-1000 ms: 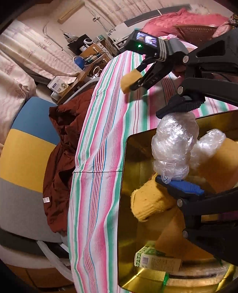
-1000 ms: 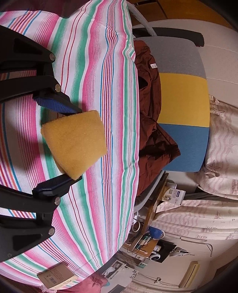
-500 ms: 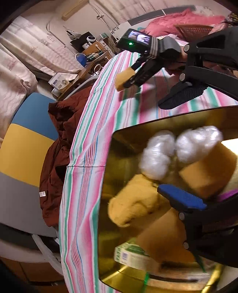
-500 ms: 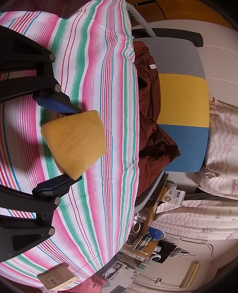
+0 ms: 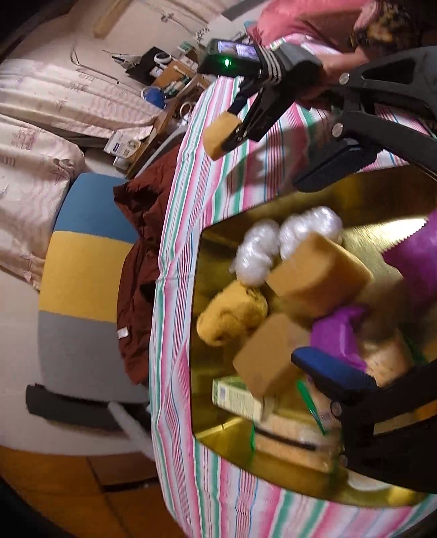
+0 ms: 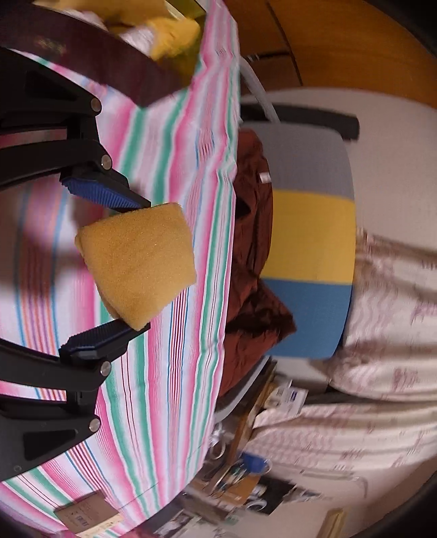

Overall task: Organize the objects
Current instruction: 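Carry the small orange sponge into the gold tray and open the right gripper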

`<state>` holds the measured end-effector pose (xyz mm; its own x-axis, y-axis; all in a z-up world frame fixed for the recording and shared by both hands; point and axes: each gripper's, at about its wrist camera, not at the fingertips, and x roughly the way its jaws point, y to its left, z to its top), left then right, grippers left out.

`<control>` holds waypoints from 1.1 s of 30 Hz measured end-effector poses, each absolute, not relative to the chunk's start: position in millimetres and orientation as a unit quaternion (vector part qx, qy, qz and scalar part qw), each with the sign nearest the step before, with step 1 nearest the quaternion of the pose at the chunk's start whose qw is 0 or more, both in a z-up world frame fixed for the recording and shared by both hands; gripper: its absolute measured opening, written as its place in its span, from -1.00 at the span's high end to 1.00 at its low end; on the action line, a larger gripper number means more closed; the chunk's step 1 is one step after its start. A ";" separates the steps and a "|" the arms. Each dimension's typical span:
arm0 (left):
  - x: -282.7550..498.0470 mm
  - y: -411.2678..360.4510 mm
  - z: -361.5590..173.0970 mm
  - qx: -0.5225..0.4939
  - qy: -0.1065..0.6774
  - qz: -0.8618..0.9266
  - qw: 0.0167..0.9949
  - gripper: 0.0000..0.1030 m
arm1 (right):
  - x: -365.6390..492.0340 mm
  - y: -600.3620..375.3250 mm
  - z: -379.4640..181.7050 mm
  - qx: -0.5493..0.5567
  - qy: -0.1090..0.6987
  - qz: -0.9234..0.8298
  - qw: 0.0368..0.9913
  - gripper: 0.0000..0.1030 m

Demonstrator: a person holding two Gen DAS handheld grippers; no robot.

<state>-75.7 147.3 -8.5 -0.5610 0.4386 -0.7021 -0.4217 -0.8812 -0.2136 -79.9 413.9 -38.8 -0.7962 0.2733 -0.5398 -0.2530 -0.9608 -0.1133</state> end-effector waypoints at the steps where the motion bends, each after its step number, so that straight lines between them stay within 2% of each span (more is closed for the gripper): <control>1: -74.4 144.1 -10.2 -0.403 -0.012 0.883 0.239 -0.96 | -77.1 408.8 -38.1 -0.289 -0.022 0.948 0.133 -0.23; 8: -62.4 118.6 -19.8 -0.413 -0.027 0.886 0.208 -1.00 | -59.8 386.4 -39.9 -0.312 -0.016 0.944 0.107 -0.23; 17: -45.1 102.3 -23.0 -0.402 -0.007 0.899 0.175 -1.00 | -32.3 357.9 -38.9 -0.326 -0.014 0.942 0.075 -0.23; 33: -22.4 78.8 -23.5 -0.383 0.020 0.915 0.128 -1.00 | 9.8 315.7 -7.2 -0.324 0.010 0.946 0.025 -0.23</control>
